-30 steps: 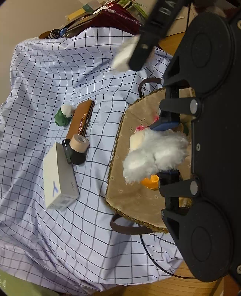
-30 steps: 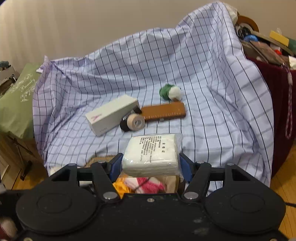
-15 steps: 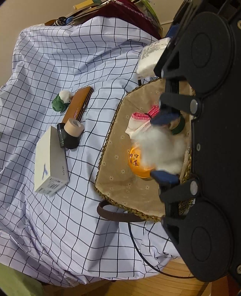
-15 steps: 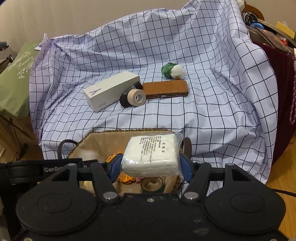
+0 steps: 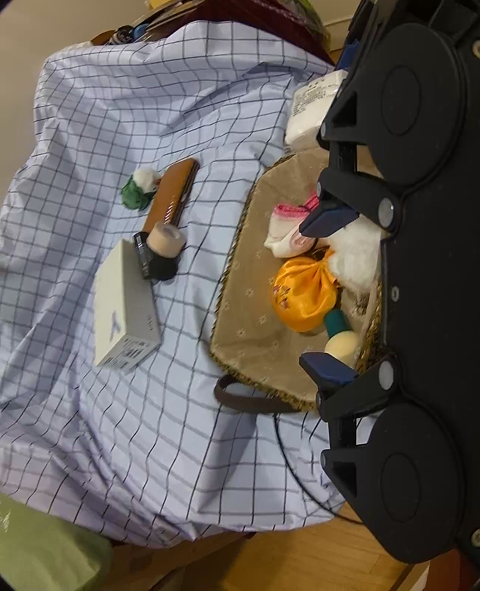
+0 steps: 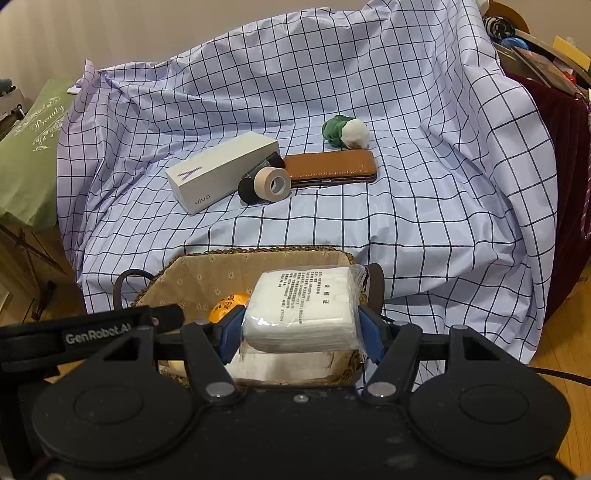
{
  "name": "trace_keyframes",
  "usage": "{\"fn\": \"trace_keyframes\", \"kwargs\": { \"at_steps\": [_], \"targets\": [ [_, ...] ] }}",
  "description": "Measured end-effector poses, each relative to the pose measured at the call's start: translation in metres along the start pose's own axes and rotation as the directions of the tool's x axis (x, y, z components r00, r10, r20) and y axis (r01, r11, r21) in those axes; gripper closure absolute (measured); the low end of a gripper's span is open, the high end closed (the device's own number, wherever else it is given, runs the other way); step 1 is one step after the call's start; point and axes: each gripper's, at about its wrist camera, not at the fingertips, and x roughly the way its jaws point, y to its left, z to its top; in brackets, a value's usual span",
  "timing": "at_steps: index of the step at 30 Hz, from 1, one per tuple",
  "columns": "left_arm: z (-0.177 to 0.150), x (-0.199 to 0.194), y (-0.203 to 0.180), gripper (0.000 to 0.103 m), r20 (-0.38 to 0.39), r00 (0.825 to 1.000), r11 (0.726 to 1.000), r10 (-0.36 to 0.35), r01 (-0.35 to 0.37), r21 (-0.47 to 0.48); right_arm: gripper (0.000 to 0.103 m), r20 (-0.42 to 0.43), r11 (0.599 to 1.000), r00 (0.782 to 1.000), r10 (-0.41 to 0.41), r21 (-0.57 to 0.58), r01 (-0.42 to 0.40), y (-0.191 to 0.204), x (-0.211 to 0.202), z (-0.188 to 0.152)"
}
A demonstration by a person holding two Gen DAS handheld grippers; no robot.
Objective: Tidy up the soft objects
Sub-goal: 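Lower the white tissue pack with the right tool into the basket and release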
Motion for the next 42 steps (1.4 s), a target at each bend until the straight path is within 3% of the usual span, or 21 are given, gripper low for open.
{"fn": "trace_keyframes", "kwargs": {
  "at_steps": [10, 13, 17, 42],
  "targets": [
    [0.006, -0.017, 0.016, 0.037, 0.119, 0.988, 0.992, 0.096, -0.085, -0.092, 0.039, -0.056, 0.993, 0.997, 0.055, -0.102, -0.061, 0.023, 0.02, 0.001],
    [0.007, -0.018, 0.019, 0.026, 0.128, 0.986, 0.99, 0.109, -0.096, -0.106, 0.039, -0.072, 0.984, 0.993, 0.09, -0.145, -0.099, 0.034, 0.025, 0.001],
    [0.006, -0.018, 0.019, 0.026, 0.126, 0.987, 0.991, 0.104, -0.092, -0.097, 0.034, -0.054, 0.979, 0.993, 0.109, -0.167, -0.117, 0.04, 0.021, 0.0],
    [0.003, -0.007, 0.007, 0.026, 0.065, 0.994, 0.996, 0.085, -0.085, -0.006, 0.034, -0.081, 1.0, 0.997, -0.016, -0.028, 0.014, 0.011, 0.025, 0.0]
  ]
}}
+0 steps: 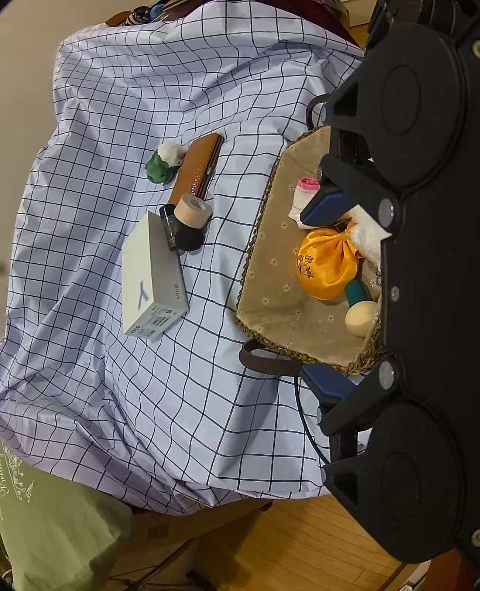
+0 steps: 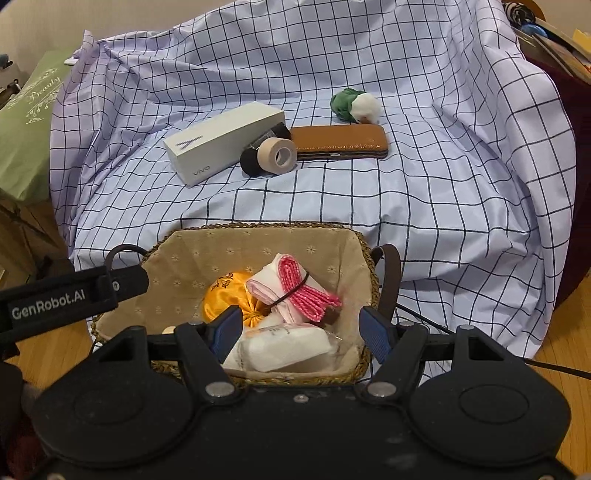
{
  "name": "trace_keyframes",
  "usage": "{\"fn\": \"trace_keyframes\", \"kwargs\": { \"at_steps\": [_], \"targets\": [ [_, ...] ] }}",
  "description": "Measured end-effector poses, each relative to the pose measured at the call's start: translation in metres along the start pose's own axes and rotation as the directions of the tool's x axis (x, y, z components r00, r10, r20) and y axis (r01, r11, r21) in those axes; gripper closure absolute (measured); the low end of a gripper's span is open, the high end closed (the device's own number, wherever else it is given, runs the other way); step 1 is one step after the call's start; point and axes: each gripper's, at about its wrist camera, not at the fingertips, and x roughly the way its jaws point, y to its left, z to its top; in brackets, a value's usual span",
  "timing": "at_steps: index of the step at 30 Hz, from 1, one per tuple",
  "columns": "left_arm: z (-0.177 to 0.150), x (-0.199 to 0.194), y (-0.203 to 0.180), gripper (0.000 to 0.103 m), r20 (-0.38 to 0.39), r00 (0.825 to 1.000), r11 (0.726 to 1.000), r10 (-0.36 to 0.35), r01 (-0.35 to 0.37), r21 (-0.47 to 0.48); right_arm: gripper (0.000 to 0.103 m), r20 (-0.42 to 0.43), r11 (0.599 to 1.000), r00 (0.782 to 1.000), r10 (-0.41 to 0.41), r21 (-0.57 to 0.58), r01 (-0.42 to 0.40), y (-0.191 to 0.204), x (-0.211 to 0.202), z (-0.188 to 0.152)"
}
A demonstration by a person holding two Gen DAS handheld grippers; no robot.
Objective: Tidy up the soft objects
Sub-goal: 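Lower the white tissue pack with the right tool into the basket and release, then move both tools toward the tape roll and green-white plush on the cloth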
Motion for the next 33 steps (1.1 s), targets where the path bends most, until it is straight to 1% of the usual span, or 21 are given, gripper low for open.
{"fn": "trace_keyframes", "kwargs": {
  "at_steps": [9, 19, 33],
  "targets": [
    [-0.001, 0.004, -0.003, 0.026, -0.017, 1.0, 1.0, 0.001, 0.0, 0.015, 0.033, -0.001, 1.0, 1.0, -0.006, 0.012, 0.006, -0.002, 0.002, 0.0],
    [0.002, 0.014, -0.009, 0.026, -0.036, 0.999, 0.999, 0.017, -0.016, 0.04, 0.033, 0.013, 1.0, 1.0, -0.026, 0.0, 0.026, -0.004, 0.003, 0.003],
    [0.012, 0.033, -0.016, 0.026, -0.066, 0.996, 0.995, 0.058, -0.053, 0.086, 0.032, 0.01, 0.997, 0.998, -0.065, 0.031, 0.065, -0.014, 0.017, 0.024]
  ]
}}
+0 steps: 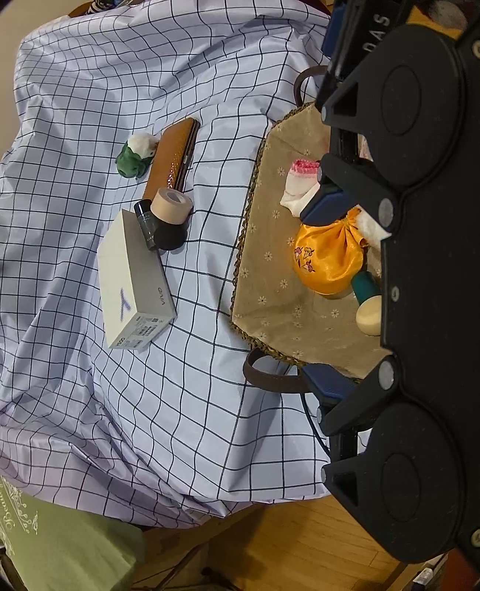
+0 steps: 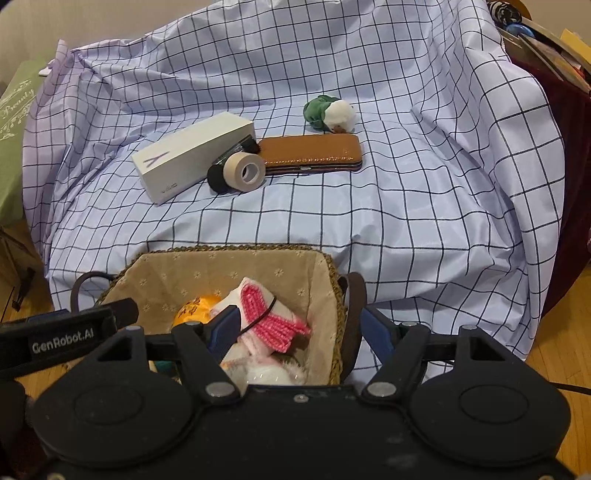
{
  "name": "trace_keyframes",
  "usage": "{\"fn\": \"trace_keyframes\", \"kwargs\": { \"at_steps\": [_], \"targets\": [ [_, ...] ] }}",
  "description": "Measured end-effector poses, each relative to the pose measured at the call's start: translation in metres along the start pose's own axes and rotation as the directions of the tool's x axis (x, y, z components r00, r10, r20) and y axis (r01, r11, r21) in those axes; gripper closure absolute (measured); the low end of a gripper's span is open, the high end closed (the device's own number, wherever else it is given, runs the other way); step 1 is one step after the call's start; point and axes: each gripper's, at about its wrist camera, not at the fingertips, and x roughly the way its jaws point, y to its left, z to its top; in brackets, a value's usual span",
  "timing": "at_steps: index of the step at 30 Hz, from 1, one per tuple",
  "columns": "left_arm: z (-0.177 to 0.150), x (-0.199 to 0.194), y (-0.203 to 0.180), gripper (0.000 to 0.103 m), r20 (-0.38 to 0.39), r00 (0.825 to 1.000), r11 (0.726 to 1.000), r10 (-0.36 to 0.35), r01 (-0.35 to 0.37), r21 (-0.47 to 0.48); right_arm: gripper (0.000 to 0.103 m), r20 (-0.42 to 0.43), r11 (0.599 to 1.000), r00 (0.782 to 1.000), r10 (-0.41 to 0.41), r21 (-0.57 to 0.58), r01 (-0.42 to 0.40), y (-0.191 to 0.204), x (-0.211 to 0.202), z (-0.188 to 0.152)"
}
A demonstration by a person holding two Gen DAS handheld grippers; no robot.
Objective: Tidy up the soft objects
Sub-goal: 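Move both tools toward the tape roll and green-white plush on the cloth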
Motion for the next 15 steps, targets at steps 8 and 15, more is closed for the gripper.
{"fn": "trace_keyframes", "kwargs": {
  "at_steps": [8, 15],
  "targets": [
    [0.012, 0.017, -0.002, 0.026, -0.044, 0.999, 1.0, -0.014, 0.015, 0.019, 0.031, -0.011, 0.999, 0.999, -0.035, -0.005, 0.035, -0.001, 0.02, 0.026],
    [0.029, 0.039, -0.001, 0.026, -0.085, 0.996, 0.999, -0.035, 0.037, 0.023, 0.031, -0.011, 0.998, 0.998, -0.062, -0.029, 0.061, 0.005, 0.046, 0.059]
  ]
}}
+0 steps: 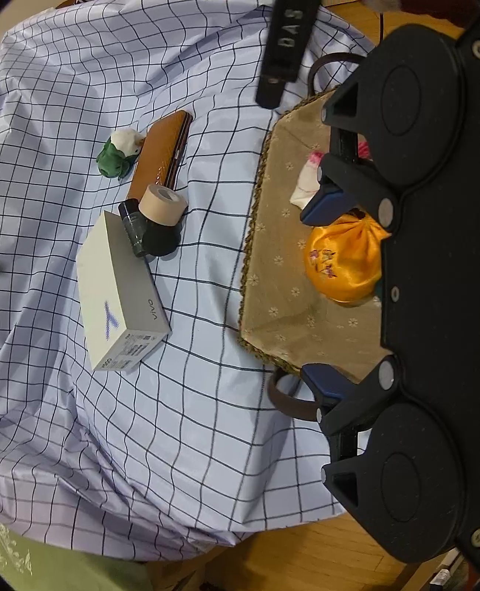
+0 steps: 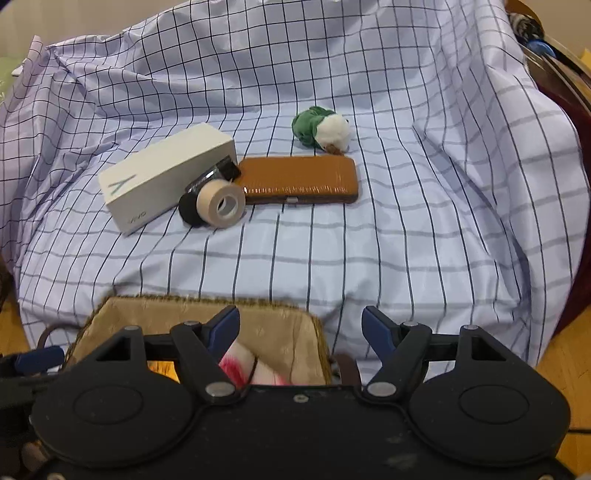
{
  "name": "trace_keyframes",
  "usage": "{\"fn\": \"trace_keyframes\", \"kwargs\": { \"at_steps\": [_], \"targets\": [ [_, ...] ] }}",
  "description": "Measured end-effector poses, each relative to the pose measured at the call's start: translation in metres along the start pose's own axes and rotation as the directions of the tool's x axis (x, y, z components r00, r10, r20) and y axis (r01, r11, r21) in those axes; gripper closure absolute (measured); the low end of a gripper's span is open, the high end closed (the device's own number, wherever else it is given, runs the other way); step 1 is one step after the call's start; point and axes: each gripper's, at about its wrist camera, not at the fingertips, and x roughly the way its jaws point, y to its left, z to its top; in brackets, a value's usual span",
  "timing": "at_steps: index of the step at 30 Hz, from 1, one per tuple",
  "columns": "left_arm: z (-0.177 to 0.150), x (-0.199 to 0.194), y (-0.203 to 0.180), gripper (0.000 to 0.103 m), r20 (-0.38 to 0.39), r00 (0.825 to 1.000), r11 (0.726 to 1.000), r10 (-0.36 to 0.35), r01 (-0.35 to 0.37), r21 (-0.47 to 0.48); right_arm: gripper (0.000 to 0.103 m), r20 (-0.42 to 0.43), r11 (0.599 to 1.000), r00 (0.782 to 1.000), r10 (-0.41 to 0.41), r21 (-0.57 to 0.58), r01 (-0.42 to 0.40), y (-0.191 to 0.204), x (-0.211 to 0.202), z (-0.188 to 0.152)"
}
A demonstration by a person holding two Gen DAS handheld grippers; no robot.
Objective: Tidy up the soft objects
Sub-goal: 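Move both tools toward the tape roll and green-white plush on the cloth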
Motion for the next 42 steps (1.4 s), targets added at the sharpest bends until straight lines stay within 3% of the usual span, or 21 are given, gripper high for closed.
{"fn": "trace_keyframes", "kwargs": {
  "at_steps": [11, 22, 29, 37, 42],
  "targets": [
    [0.018, 0.024, -0.001, 0.026, -0.026, 1.0, 1.0, -0.013, 0.014, 0.022, 0.03, 0.041, 0.998, 0.999, -0.009, -0.059, 0.012, 0.033, 0.048, 0.061],
    [0.022, 0.035, 0.003, 0.026, -0.057, 0.998, 0.999, -0.025, 0.027, 0.022, 0.03, 0.057, 0.994, 0.998, -0.005, -0.106, 0.011, 0.064, 0.088, 0.098],
    [0.027, 0.039, 0.003, 0.026, -0.066, 0.997, 0.999, -0.033, 0.035, 0.025, 0.026, 0.029, 0.994, 0.999, -0.023, -0.108, 0.026, 0.062, 0.107, 0.099],
    [0.036, 0.043, -0.001, 0.026, -0.067, 0.997, 0.998, -0.043, 0.046, 0.04, 0.025, 0.023, 0.994, 0.998, -0.066, -0.084, 0.068, 0.035, 0.1, 0.091],
    [0.049, 0.047, -0.01, 0.026, -0.065, 0.995, 0.996, -0.07, 0.074, 0.058, 0.025, 0.01, 0.998, 0.999, -0.052, -0.045, 0.053, 0.017, 0.094, 0.083]
  ]
}}
